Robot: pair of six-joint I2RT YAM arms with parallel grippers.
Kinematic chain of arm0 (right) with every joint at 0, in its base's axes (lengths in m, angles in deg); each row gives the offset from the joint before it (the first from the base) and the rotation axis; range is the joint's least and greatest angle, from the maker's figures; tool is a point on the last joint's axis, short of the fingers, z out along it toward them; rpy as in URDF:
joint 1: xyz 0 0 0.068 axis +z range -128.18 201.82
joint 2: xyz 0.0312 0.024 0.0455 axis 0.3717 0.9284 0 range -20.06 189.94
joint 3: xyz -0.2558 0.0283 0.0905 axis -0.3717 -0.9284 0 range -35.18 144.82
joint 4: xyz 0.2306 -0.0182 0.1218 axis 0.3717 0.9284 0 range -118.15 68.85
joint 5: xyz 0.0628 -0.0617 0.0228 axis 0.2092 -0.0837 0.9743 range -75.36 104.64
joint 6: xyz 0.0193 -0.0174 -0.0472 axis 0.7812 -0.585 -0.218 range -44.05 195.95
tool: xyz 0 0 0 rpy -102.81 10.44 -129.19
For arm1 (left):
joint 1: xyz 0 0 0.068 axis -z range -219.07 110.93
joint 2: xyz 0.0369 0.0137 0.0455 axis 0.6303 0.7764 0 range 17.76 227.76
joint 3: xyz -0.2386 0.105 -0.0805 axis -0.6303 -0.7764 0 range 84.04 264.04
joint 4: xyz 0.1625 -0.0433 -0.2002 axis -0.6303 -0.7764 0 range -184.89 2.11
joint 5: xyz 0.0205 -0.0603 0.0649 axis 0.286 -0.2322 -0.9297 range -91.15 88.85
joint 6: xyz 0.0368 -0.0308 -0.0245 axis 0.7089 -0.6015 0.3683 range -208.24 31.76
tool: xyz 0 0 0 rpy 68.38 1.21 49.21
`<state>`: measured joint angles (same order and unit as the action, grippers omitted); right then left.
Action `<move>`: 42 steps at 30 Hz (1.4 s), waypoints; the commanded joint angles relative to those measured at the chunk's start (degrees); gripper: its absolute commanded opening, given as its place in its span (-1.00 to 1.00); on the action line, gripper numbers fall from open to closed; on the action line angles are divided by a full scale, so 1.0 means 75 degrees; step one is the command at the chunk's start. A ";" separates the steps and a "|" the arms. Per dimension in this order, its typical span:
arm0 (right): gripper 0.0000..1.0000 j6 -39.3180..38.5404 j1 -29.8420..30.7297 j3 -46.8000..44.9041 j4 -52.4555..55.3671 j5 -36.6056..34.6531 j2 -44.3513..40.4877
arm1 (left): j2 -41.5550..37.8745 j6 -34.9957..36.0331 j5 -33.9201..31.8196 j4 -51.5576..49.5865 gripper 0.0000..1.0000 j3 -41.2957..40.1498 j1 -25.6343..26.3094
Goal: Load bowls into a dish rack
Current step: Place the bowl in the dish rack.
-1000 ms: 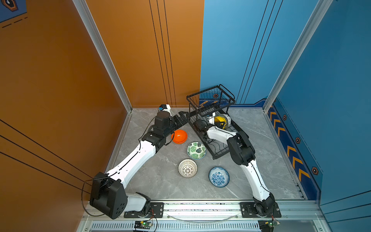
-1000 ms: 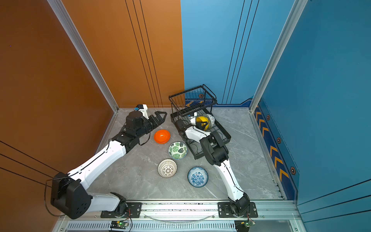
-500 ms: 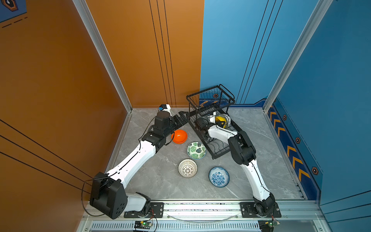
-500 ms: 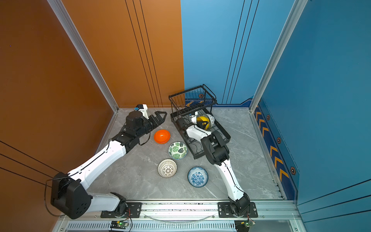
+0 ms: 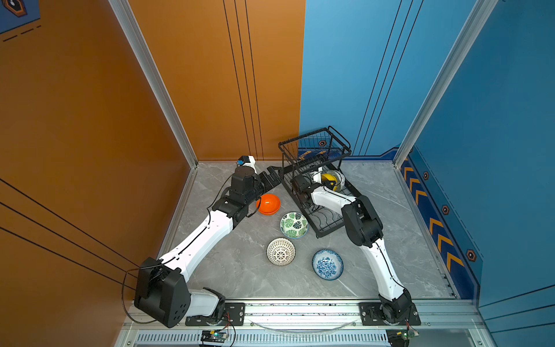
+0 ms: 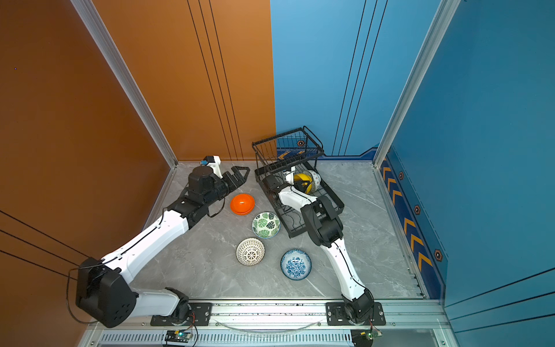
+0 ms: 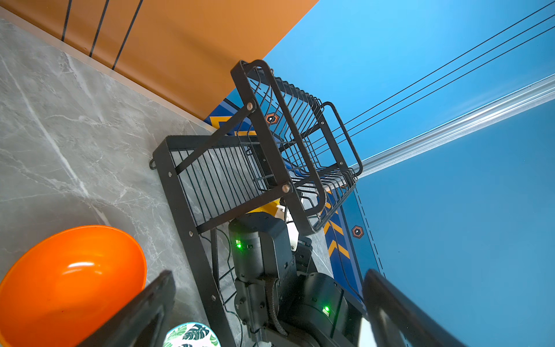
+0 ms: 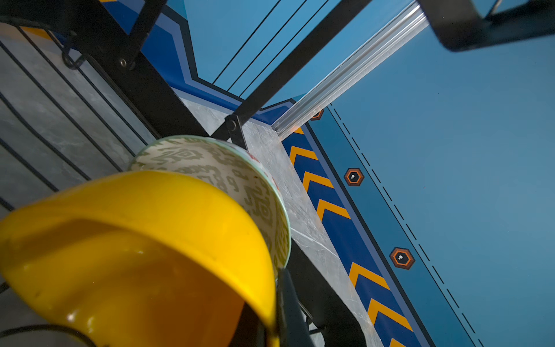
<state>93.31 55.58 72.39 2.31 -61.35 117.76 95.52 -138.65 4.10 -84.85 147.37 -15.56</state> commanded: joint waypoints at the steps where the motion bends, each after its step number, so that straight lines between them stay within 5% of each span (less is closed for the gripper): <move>1: -0.91 -0.0207 0.0057 -0.0042 0.0578 0.0616 0.0314 | -0.0067 0.0155 0.0119 0.0074 0.96 -0.0090 -0.0017; 42: -0.67 0.0910 0.0095 -0.1293 0.1082 0.1647 -0.0657 | -0.0137 0.0292 -0.0195 0.0062 0.96 -0.0100 0.0360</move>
<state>100.24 56.69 64.63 3.60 -53.54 113.00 95.45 -137.58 3.82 -84.76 146.96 -13.33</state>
